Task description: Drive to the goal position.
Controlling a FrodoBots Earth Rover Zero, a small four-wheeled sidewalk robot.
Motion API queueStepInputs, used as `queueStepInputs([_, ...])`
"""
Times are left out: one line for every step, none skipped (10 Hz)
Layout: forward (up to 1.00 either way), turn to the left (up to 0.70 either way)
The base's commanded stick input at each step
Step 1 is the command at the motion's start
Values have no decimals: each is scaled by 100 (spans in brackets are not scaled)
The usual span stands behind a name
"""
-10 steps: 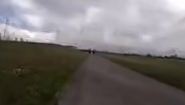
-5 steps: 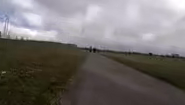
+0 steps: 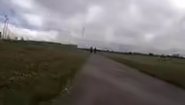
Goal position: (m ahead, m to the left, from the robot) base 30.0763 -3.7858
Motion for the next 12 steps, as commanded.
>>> queueStepInputs([100, 0])
queueStepInputs([100, 0])
queueStepInputs([100, 0])
queueStepInputs([100, 0])
queueStepInputs([100, 0])
queueStepInputs([100, 0])
queueStepInputs([100, -19])
queueStepInputs([100, -40])
queueStepInputs([100, -40])
queueStepInputs([100, -39])
queueStepInputs([100, -29])
queueStepInputs([100, -2])
